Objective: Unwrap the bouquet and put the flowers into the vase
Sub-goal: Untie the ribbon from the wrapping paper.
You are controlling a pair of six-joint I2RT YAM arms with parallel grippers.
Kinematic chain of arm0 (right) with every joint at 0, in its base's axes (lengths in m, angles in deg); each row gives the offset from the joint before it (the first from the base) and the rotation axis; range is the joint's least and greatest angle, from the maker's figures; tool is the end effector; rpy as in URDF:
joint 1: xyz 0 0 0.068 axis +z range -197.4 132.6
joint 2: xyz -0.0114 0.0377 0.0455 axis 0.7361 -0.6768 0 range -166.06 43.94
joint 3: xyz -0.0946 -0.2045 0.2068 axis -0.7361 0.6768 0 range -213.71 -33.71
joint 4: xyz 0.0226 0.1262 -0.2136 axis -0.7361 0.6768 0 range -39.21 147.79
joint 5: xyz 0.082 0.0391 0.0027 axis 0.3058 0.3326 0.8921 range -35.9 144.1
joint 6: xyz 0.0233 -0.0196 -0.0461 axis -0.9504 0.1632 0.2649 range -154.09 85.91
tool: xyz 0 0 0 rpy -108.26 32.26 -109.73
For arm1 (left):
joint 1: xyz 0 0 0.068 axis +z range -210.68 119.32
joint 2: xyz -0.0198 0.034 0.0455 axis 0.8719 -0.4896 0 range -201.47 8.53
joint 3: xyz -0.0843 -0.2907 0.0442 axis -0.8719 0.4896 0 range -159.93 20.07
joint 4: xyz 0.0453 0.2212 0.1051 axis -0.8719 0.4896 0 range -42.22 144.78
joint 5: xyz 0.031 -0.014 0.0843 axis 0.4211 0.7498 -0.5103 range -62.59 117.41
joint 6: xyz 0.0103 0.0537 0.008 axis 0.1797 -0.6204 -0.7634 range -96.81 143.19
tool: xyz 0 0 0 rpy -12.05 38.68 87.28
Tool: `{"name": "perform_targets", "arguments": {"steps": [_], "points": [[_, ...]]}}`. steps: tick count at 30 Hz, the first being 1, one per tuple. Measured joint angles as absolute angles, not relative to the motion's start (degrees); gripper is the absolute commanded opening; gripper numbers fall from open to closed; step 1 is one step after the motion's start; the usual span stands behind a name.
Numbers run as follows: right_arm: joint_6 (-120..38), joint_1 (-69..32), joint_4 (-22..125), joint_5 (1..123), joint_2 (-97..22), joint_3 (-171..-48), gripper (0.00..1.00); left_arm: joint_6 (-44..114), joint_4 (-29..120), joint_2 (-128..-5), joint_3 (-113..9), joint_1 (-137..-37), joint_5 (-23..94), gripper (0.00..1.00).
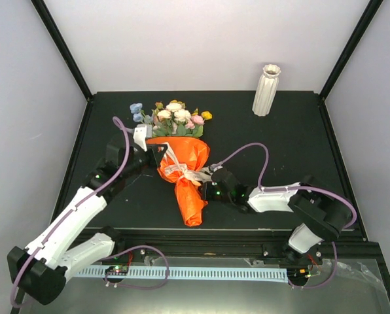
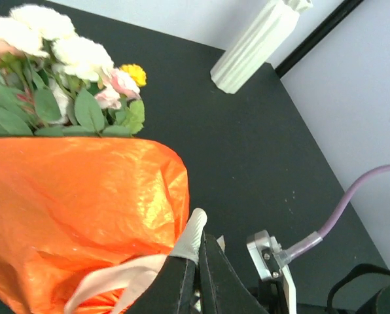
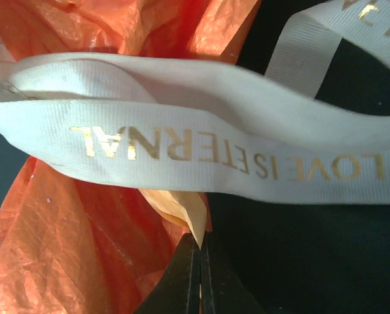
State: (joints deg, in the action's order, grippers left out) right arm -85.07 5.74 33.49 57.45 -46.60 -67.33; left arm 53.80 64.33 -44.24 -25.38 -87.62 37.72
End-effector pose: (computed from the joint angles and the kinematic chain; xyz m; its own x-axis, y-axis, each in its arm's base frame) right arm 0.1695 0.2298 0.1789 -0.8824 0.1161 -0.4560 -0.2227 0.7507 0.6220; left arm 0.1562 -0.0869 0.3358 -0.6117 -0.2512 -0.7501 0.3254 0.7844 -0.5281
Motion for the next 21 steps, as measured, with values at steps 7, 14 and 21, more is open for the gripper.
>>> {"name": "perform_targets", "arguments": {"steps": [7, 14, 21], "points": [[-85.26, 5.74, 35.02, 56.10, -45.94, -67.31, 0.01, 49.58, 69.93, -44.48, -34.85, -83.27, 38.66, 0.02], [-85.66, 5.66, 37.36, 54.74, -45.14, -67.27, 0.01, 44.57, 70.30, -44.83, -46.87, -83.14, 32.85, 0.02], [-85.66, 5.59, 38.04, 54.22, -45.14, -67.11, 0.03, 41.54, 72.66, -45.51, -49.10, -83.12, 27.38, 0.02]]}}
